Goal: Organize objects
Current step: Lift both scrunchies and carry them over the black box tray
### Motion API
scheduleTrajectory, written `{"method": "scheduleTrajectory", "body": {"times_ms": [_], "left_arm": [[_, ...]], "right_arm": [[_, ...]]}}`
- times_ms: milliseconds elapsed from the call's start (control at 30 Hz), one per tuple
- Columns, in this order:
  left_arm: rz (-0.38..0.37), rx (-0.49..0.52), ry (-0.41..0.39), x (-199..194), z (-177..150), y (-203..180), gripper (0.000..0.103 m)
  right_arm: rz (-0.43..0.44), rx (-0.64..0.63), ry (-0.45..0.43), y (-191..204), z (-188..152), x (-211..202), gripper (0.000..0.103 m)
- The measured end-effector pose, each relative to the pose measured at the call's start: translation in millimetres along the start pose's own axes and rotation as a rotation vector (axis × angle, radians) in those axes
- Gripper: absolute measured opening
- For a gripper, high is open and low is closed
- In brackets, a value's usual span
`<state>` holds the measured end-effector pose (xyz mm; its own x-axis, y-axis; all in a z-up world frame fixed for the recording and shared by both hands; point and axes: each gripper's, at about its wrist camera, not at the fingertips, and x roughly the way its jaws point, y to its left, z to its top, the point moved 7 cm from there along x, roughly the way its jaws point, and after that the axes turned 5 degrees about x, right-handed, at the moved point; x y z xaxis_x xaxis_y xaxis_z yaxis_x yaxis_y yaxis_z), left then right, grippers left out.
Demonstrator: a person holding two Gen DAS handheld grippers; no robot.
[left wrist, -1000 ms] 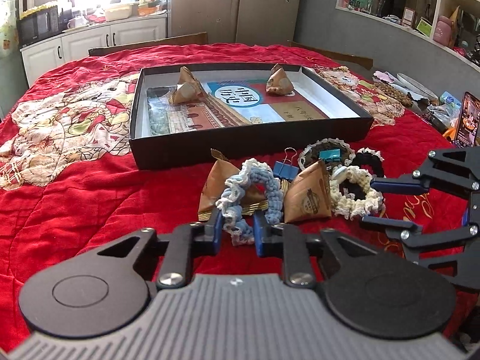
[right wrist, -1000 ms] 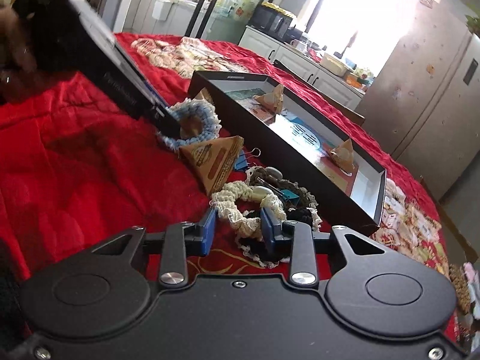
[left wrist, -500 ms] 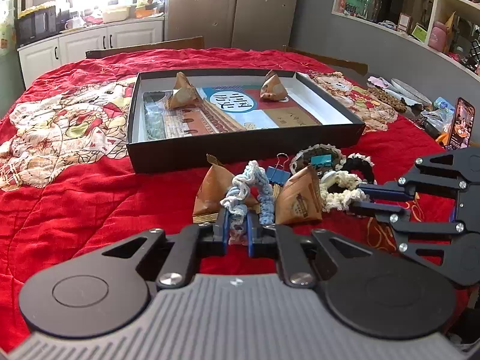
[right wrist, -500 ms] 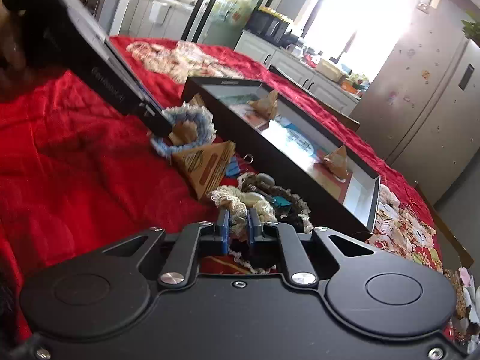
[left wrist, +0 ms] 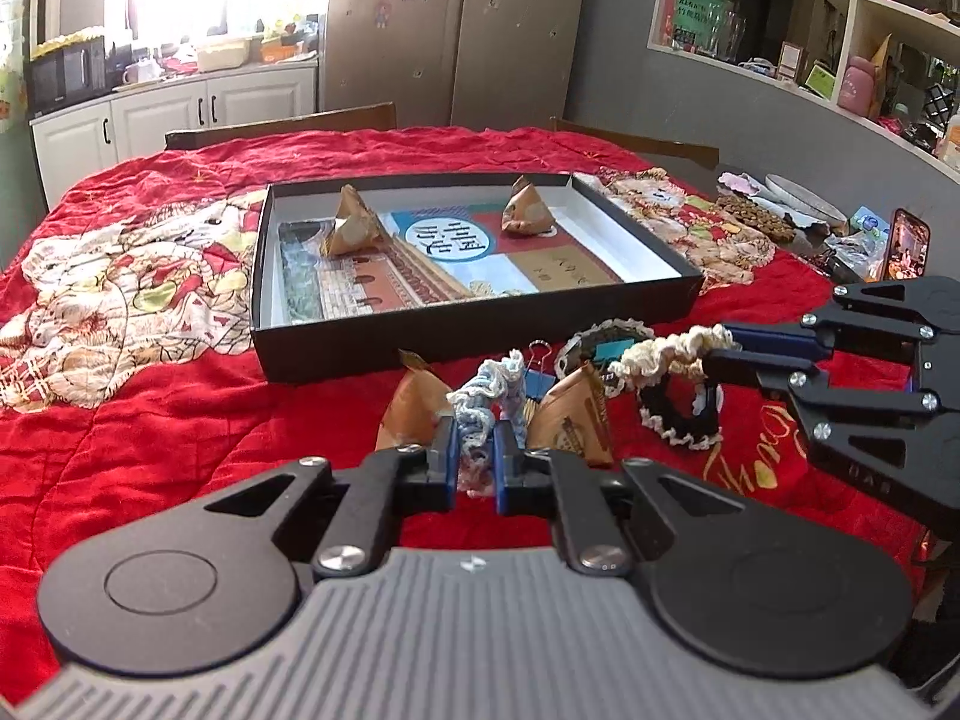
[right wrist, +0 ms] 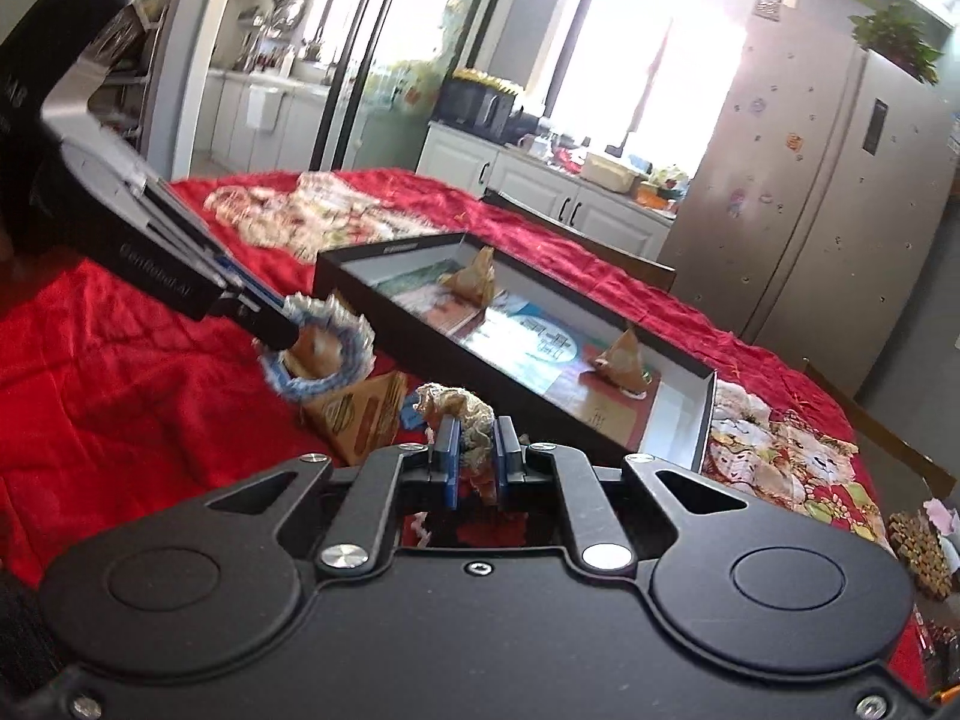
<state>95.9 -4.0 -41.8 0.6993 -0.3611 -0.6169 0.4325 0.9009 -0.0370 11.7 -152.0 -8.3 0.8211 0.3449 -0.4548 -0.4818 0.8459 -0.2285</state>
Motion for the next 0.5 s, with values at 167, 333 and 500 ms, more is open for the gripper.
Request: {"method": "scheduleTrajectory", "body": {"times_ms": [167, 333, 500], "left_arm": [[-0.001, 0.006, -0.020, -5.5, 5.5, -1.7, 0.014], [-0.002, 0.014, -0.032, -8.8, 9.2, -4.1, 0.014], [-0.005, 0.022, -0.052, -14.1, 14.8, -7.4, 0.013]], "right_arm": [[0.004, 0.056, -0.029, -10.7, 7.1, -7.2, 0.011], [-0.003, 0.087, -0.047, -17.3, 10.2, -11.2, 0.011], [-0.003, 0.106, -0.065, -19.9, 14.2, -16.1, 0.011]]}}
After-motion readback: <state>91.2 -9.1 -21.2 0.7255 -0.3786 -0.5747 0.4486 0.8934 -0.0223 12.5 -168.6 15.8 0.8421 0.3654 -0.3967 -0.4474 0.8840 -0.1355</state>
